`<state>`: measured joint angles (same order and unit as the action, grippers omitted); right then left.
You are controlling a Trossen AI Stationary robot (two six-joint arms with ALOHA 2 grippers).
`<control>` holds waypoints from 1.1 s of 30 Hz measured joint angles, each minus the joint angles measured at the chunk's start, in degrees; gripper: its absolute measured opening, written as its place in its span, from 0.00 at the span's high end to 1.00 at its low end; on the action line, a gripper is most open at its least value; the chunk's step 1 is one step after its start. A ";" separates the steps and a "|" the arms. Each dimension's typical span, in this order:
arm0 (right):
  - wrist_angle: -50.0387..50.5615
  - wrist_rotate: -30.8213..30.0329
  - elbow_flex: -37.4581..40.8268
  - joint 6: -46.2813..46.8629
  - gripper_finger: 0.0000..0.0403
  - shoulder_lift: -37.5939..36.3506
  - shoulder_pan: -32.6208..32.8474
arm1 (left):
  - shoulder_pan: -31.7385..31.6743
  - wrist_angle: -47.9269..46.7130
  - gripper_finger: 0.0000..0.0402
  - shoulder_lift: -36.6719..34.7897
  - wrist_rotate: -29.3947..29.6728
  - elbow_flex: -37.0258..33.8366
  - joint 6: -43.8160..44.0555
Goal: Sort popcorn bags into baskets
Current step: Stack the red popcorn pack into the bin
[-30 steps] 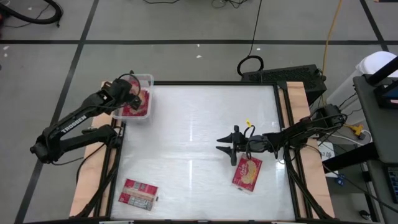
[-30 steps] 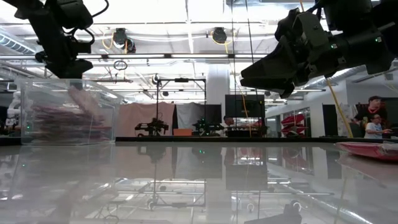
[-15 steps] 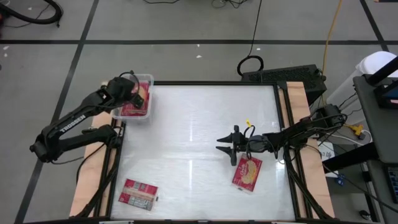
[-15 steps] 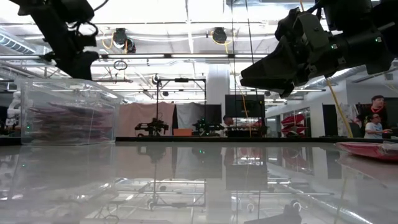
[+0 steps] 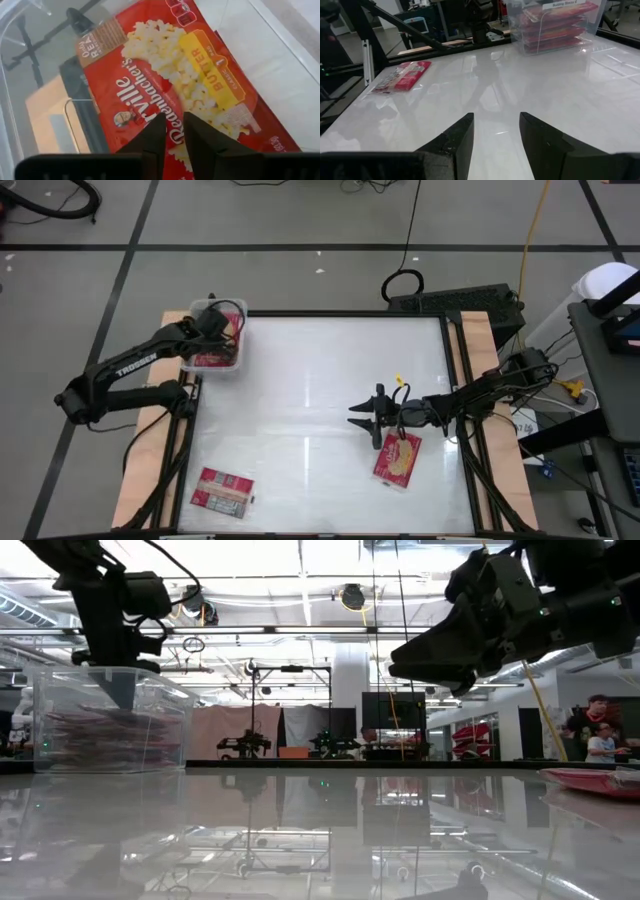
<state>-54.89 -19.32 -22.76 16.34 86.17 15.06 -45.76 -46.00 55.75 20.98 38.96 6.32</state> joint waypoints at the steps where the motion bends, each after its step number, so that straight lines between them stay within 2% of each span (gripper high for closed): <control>1: 0.00 0.01 0.00 0.11 0.62 0.02 0.13 | 0.00 0.00 0.84 0.15 0.12 0.00 0.29; 7: -0.07 -0.08 -0.02 1.11 0.62 0.02 0.44 | -0.02 -2.17 0.85 0.06 3.79 1.30 2.43; 12: -0.11 -0.10 -0.02 2.90 0.62 0.00 0.42 | 0.25 -2.69 0.85 -1.23 3.30 2.05 2.45; 17: -0.57 -1.98 -0.04 7.49 0.62 0.00 0.45 | 2.87 -0.06 0.84 -5.21 -2.87 2.12 0.99; 22: 3.15 -5.73 -1.72 13.71 0.62 0.00 1.76 | 9.89 5.17 0.84 -11.91 -10.49 2.14 0.38; 26: 15.05 -7.26 -7.05 18.10 0.62 -0.52 4.12 | 18.91 8.57 0.84 -16.16 -11.14 2.16 2.47; 33: 51.43 -5.99 -23.82 30.95 0.62 -0.68 8.73 | 37.40 15.91 0.84 -17.43 -9.41 1.46 4.40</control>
<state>-3.47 -25.32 -46.59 47.29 85.49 23.79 -8.36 -30.09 38.33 11.57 40.42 10.72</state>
